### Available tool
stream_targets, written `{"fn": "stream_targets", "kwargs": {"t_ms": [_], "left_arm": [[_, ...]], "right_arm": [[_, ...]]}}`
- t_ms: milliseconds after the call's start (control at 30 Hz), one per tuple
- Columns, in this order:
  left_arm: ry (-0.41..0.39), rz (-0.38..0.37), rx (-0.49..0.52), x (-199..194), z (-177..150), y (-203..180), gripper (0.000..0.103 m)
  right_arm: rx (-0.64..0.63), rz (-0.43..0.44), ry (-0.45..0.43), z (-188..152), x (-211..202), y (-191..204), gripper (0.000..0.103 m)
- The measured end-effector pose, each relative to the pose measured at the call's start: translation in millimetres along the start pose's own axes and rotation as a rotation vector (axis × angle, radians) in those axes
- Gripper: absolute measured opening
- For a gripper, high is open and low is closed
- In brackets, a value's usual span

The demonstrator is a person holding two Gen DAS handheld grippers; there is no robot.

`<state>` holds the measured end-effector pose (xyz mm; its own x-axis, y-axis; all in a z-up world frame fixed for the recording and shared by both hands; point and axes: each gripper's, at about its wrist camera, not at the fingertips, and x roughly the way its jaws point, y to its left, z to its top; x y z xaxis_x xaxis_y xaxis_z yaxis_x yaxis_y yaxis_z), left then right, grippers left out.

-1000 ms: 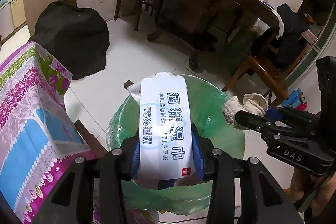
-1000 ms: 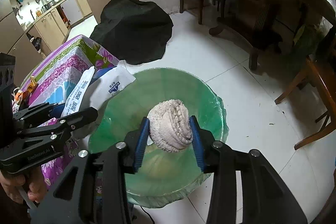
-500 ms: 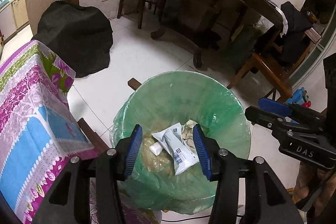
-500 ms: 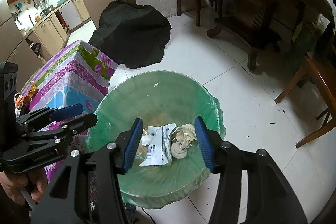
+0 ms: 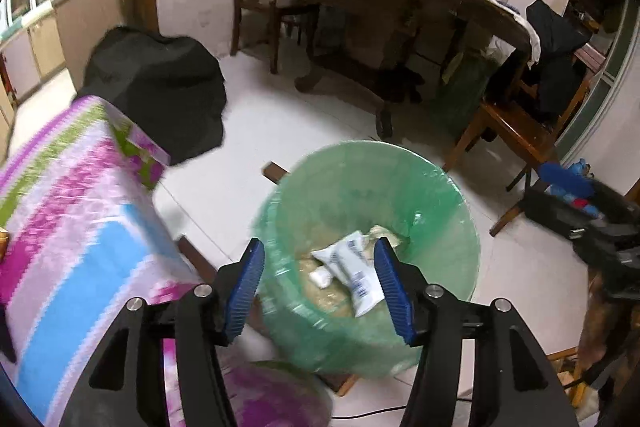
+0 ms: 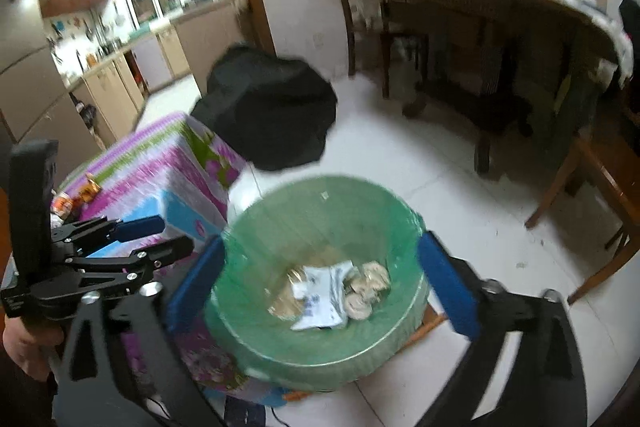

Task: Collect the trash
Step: 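Grasp the blue box with the left tool while the right tool grasps the yellow sponge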

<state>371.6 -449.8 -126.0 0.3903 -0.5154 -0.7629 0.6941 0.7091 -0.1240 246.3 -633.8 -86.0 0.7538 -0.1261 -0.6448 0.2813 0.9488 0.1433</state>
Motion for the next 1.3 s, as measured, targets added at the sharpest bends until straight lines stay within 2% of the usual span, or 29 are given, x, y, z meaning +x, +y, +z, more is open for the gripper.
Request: {"fn": "stream_targets", "kwargs": {"t_ms": [67,200,333,433,500,533,600,733,967,1067,1167,1300], "left_arm": [[-0.032,0.02,-0.003,-25,-12,18,0.06],[-0.095,0.082,-0.097,-87,-53,86,0.063],[-0.154,0.233,-0.252,-165,-113,179,0.064],[-0.168,0.371,-0.299,-215,-157,237,0.067],[-0.165,0.451,-0.314,-242,-185,272,0.076],[-0.16,0.501,-0.325,-255,-202,292,0.078],[-0.157,0.546,-0.356,-275,-232,328,0.084],[-0.138,0.497,-0.376,-284,-264,372,0.087],[-0.044,0.414,-0.344,-238,-261,399,0.087],[-0.018,0.408,-0.327,-223,-261,404,0.087],[-0.009,0.399,-0.348,-216,-262,411,0.076],[-0.053,0.406,-0.395,-224,-269,418,0.074]], "right_arm": [[-0.02,0.002,-0.05,-5,-17,15,0.098],[-0.068,0.13,-0.097,-29,-37,53,0.098],[-0.084,0.199,-0.046,-51,-25,85,0.098],[-0.099,0.249,0.008,-59,-10,108,0.098],[-0.121,0.284,0.032,-63,-4,127,0.098],[-0.133,0.298,0.041,-65,-2,136,0.098],[-0.161,0.325,0.057,-68,0,157,0.098],[-0.226,0.374,0.076,-72,2,201,0.098],[-0.313,0.441,0.105,-78,5,266,0.098],[-0.361,0.495,0.122,-81,8,297,0.098],[-0.405,0.543,0.135,-84,12,325,0.098],[-0.46,0.629,0.16,-85,26,372,0.097]]}}
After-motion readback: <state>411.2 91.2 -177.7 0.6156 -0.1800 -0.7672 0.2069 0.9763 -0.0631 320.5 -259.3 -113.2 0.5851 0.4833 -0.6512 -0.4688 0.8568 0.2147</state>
